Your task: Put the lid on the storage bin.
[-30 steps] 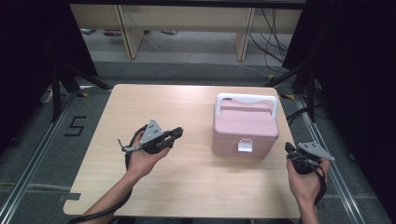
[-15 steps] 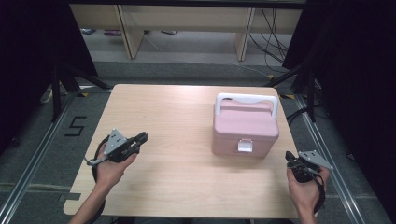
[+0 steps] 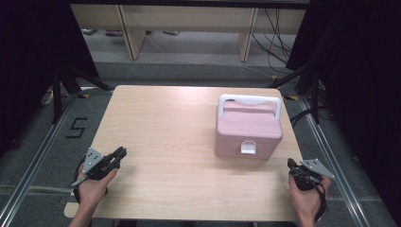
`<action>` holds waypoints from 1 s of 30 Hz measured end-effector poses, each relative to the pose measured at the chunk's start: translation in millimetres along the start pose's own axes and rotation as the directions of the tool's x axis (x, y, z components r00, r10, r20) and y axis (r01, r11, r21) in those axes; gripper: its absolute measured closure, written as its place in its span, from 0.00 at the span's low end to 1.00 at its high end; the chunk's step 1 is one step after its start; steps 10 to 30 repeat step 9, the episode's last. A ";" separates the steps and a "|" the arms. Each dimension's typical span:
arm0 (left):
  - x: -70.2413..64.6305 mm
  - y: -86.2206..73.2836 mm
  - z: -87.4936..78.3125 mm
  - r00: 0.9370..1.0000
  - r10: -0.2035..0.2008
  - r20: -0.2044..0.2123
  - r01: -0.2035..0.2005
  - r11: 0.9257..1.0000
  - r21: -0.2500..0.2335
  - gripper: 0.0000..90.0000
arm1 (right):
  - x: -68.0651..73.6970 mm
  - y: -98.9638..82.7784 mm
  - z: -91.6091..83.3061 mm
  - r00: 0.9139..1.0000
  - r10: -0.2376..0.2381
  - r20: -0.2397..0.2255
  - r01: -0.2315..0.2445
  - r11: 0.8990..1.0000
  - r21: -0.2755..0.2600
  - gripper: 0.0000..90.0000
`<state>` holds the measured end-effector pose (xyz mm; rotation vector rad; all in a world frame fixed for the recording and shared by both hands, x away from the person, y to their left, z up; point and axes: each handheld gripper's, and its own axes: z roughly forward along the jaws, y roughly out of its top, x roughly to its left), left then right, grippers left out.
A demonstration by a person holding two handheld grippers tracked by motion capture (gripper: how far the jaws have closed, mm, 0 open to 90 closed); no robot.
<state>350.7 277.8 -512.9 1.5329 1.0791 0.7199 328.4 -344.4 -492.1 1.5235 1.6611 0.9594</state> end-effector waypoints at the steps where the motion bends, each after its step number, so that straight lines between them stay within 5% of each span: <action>1: -0.4 -0.2 -0.6 1.000 0.002 -0.001 -0.002 1.000 0.001 0.88 | 0.4 -1.1 0.9 1.000 -0.007 0.003 0.007 1.000 -0.019 0.99; 3: -1.3 -1.1 -0.6 1.000 0.000 0.001 0.000 1.000 -0.010 0.87 | 3.7 -2.3 1.7 1.000 0.023 -0.017 -0.024 0.999 -0.038 0.97; 9: -4.6 -3.3 0.7 1.000 -0.002 -0.002 0.002 1.000 -0.020 0.78 | 6.3 -5.2 3.0 1.000 0.017 0.002 -0.017 0.996 -0.088 0.86; 30: -4.6 -3.3 0.7 1.000 -0.002 -0.002 0.002 1.000 -0.020 0.78 | 6.3 -5.2 3.0 1.000 0.017 0.002 -0.017 0.996 -0.088 0.86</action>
